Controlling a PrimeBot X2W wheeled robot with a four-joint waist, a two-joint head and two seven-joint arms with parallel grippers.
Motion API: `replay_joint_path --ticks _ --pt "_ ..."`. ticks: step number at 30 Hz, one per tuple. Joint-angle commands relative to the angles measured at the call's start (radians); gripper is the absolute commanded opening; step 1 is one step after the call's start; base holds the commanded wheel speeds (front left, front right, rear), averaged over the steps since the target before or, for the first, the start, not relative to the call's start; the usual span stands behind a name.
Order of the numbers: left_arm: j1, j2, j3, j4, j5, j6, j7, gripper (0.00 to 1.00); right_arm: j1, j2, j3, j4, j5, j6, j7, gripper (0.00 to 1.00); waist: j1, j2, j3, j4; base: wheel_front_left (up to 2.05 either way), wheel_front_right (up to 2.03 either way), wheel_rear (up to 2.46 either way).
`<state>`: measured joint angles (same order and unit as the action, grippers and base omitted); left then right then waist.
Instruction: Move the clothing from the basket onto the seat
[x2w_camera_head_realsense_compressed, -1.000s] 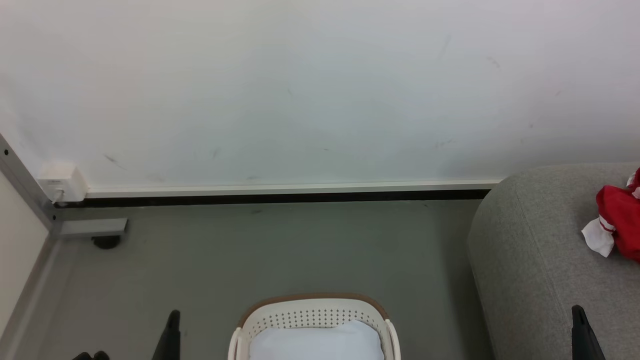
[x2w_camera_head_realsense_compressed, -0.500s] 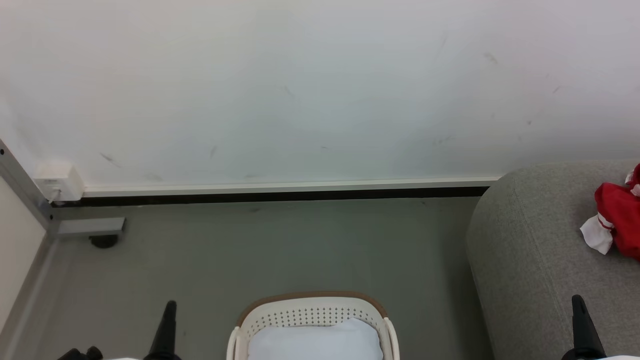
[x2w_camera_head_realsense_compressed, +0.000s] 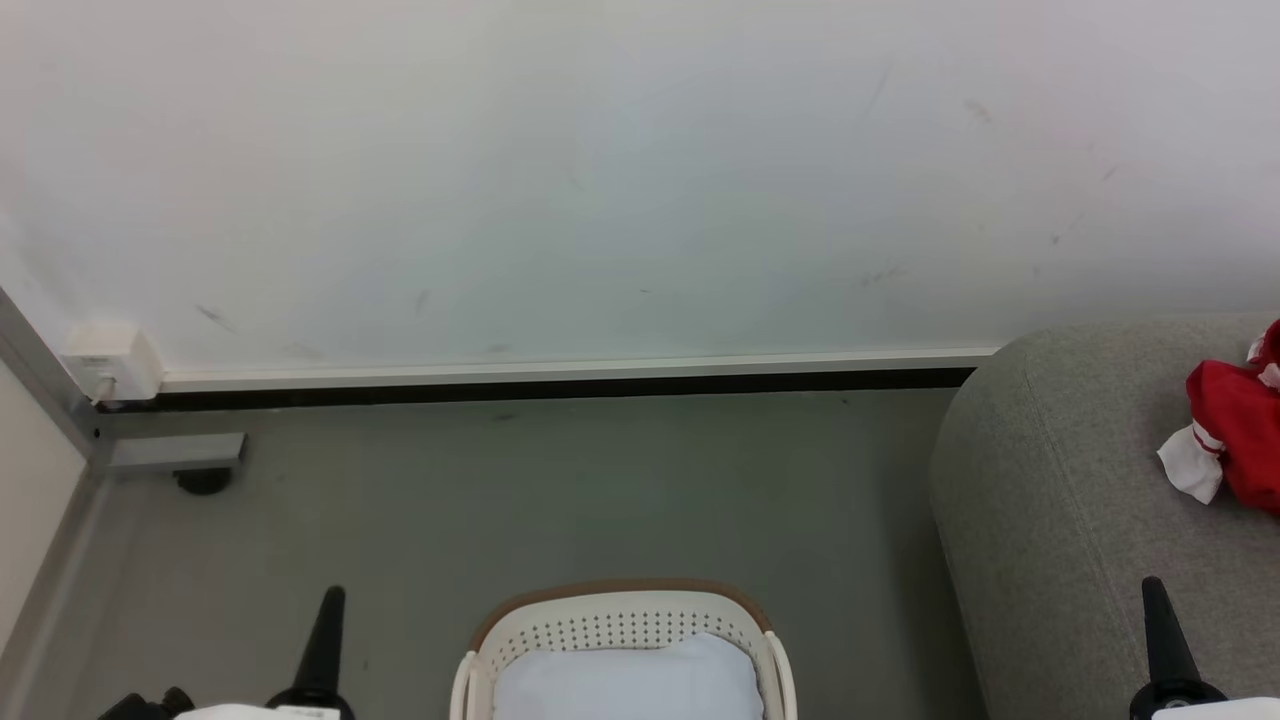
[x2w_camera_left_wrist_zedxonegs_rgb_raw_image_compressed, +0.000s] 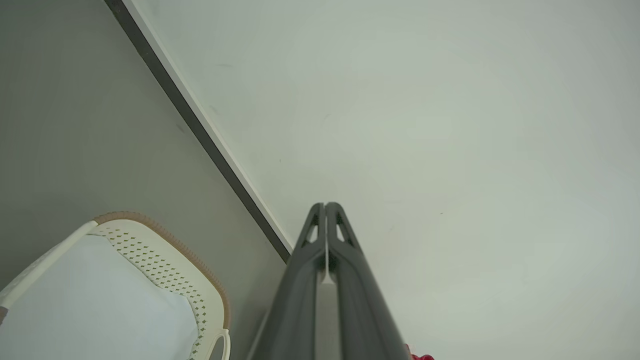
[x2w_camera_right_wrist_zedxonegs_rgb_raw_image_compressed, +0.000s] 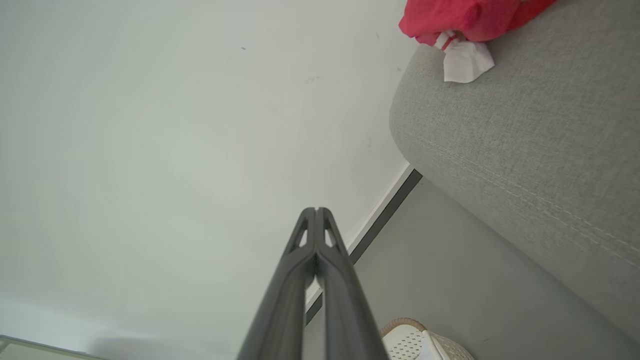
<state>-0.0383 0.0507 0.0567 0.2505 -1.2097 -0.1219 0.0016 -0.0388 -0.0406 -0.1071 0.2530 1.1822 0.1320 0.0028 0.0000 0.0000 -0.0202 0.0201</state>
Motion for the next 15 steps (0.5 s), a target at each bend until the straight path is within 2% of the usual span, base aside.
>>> replay_joint_path --ticks 1,15 --pt "-0.021 0.004 0.008 -0.008 -0.028 -0.003 0.01 0.0 -0.02 -0.011 -0.004 -0.012 0.028 -0.001 0.008 0.0 0.0 0.0 0.001 -0.001 0.0 0.0 0.0" --pt "-0.037 0.003 0.023 -0.008 -0.138 -0.006 0.041 0.0 -0.036 -0.012 -0.005 -0.012 0.147 -0.002 0.039 0.0 0.0 0.0 0.006 -0.005 0.0 0.0 0.0"
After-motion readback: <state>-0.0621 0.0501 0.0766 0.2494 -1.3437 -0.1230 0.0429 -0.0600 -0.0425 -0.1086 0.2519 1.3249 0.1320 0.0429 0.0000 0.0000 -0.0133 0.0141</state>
